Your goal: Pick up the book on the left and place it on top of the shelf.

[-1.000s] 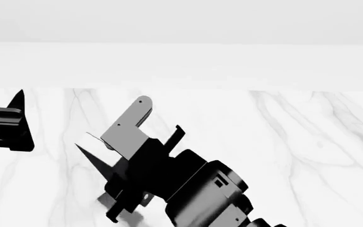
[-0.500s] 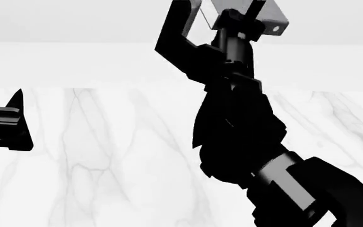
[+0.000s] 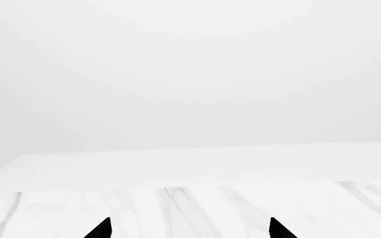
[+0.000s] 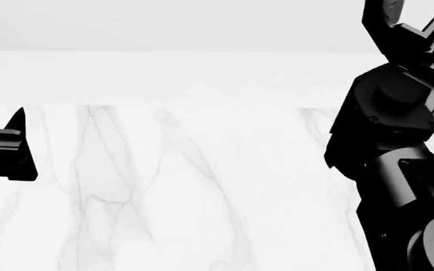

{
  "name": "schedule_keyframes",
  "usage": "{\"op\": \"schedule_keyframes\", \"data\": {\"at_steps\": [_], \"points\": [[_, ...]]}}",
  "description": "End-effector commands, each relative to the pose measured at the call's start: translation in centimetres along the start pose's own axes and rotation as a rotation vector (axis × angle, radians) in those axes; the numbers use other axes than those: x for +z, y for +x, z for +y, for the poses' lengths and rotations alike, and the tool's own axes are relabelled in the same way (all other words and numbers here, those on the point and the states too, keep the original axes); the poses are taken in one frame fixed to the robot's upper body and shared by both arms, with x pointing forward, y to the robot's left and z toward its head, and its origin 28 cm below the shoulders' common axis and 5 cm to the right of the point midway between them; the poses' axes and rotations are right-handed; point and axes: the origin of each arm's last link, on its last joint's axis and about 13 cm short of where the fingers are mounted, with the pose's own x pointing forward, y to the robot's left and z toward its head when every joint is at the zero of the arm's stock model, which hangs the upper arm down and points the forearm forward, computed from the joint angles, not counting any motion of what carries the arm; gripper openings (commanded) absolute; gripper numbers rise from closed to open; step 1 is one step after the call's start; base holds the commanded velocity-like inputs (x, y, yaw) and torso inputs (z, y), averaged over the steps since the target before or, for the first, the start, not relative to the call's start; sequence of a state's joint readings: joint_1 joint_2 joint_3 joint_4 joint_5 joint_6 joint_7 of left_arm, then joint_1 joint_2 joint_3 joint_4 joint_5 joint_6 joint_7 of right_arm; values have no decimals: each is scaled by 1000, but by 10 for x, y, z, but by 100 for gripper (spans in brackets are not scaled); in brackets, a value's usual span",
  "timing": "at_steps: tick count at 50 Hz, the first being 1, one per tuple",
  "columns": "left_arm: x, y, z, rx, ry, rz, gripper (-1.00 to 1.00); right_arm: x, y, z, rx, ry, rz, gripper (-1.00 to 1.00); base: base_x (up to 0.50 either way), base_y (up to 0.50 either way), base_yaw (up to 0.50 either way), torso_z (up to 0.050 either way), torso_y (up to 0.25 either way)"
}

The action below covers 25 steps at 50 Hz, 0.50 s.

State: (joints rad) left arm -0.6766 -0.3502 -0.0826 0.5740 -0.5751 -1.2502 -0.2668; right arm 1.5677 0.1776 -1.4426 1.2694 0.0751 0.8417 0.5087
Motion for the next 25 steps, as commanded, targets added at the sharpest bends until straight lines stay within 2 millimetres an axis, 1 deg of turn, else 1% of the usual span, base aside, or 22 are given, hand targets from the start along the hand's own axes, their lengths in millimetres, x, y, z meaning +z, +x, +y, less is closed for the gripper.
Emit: {"op": "schedule_keyframes", "data": {"at_steps": [1,4,6,9,16,25], "points": [[0,0,0,0,0,0,100,-52,14,-7,-110,-213,271,-100,0,0,0,0,0],[-1,0,1,1,-1,1,100,-63,14,-3,-91,-231,333,-100,0,0,0,0,0],[-2,0,1,1,-1,3,100,-75,14,-1,-89,-272,386,-100,0,0,0,0,5],[-2,0,1,3,-2,5,100,-84,14,0,-99,-294,441,-100,0,0,0,0,0],[-4,0,1,4,-2,7,100,-95,13,7,-61,-292,487,-100,0,0,0,0,1],[-6,-1,3,9,-3,9,100,-107,6,24,14,-281,543,-100,0,0,0,0,1]]}}
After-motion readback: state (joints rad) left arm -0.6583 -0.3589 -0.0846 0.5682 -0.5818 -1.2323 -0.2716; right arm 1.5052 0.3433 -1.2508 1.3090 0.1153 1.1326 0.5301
